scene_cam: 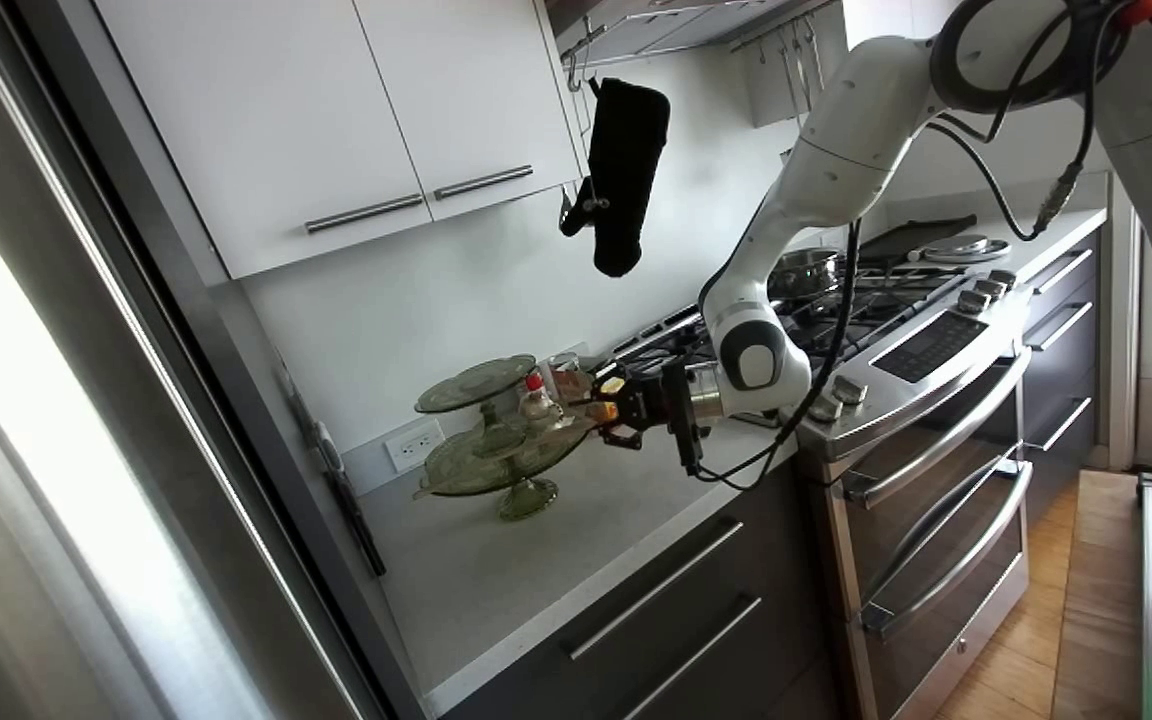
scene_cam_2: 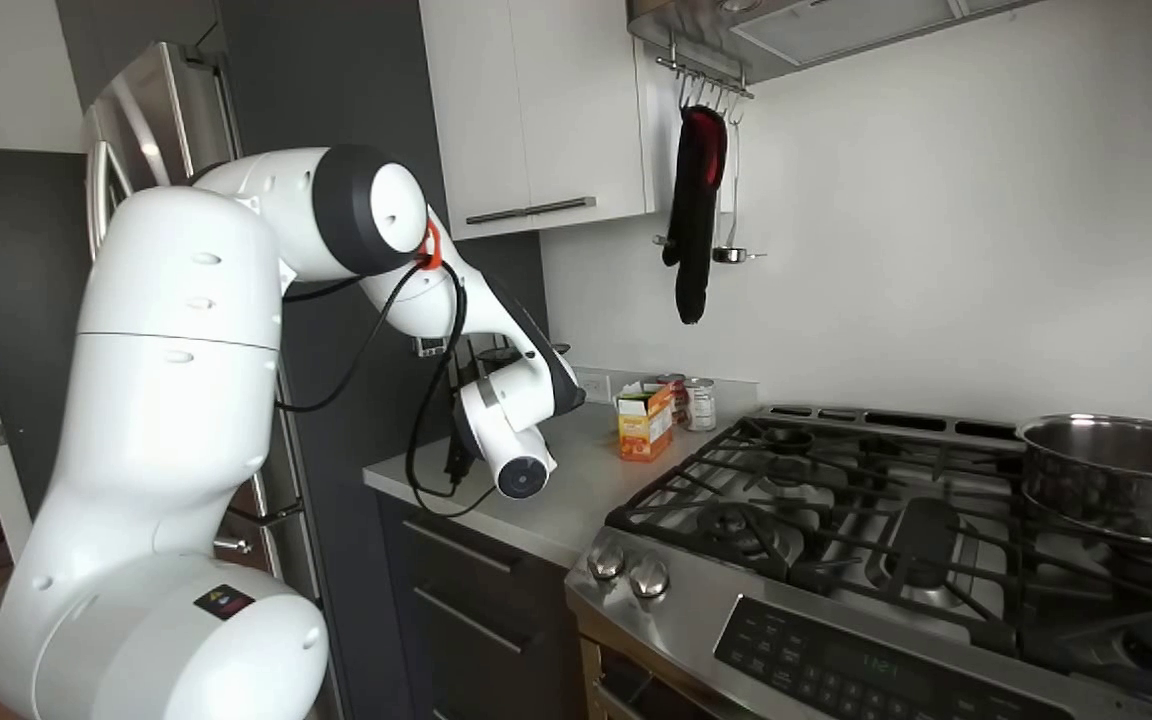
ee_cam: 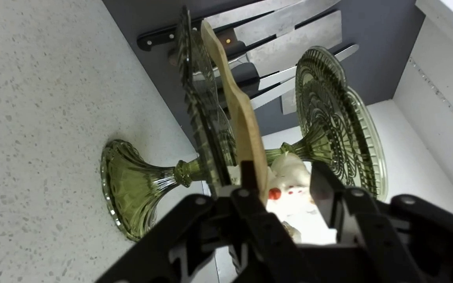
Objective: Put the wooden spatula on the bottom shelf
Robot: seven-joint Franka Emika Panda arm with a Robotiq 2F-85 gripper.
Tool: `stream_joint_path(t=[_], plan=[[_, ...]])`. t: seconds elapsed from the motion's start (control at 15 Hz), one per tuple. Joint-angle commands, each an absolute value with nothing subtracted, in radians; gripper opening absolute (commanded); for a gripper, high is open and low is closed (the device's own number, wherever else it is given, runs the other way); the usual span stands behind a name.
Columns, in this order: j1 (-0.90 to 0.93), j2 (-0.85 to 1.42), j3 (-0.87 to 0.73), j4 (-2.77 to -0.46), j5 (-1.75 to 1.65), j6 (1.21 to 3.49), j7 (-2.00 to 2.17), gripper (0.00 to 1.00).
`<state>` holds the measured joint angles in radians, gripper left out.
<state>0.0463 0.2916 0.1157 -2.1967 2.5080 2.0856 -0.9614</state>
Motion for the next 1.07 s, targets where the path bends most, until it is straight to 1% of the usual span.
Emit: stream_joint_path(t=[0.0, 0.07, 0.13, 0.2, 0.27, 0.33, 0.4, 0.47, 0.53, 0.6, 0.67, 0.73, 0.8, 0.87, 0.93, 1.0], plan=[[0.026, 0.251, 0.135, -2.221, 2.508, 2.149, -1.005, 0.46], [0.028, 0.241, 0.133, -2.224, 2.508, 2.165, -1.015, 0.46], [0.029, 0.233, 0.131, -2.225, 2.508, 2.18, -1.022, 0.49], [0.033, 0.225, 0.129, -2.227, 2.508, 2.195, -1.029, 0.45], [0.084, 0.213, 0.076, -2.229, 2.508, 2.205, -1.023, 0.38], [0.089, 0.206, 0.074, -2.228, 2.508, 2.223, -1.028, 0.35], [0.098, 0.201, 0.07, -2.225, 2.508, 2.24, -1.034, 0.3], [0.107, 0.195, 0.068, -2.221, 2.508, 2.265, -1.04, 0.28], [0.114, 0.186, 0.067, -2.218, 2.507, 2.291, -1.048, 0.34], [0.121, 0.18, 0.068, -2.217, 2.506, 2.313, -1.054, 0.34], [0.128, 0.175, 0.07, -2.214, 2.506, 2.34, -1.059, 0.38], [0.137, 0.172, 0.074, -2.213, 2.505, 2.368, -1.063, 0.4], [0.143, 0.169, 0.075, -2.209, 2.506, 2.396, -1.068, 0.48], [0.149, 0.166, 0.076, -2.209, 2.503, 2.418, -1.07, 0.5], [0.155, 0.16, 0.076, -2.209, 2.504, 2.441, -1.075, 0.51], [0.159, 0.153, 0.076, -2.211, 2.504, 2.456, -1.079, 0.58]])
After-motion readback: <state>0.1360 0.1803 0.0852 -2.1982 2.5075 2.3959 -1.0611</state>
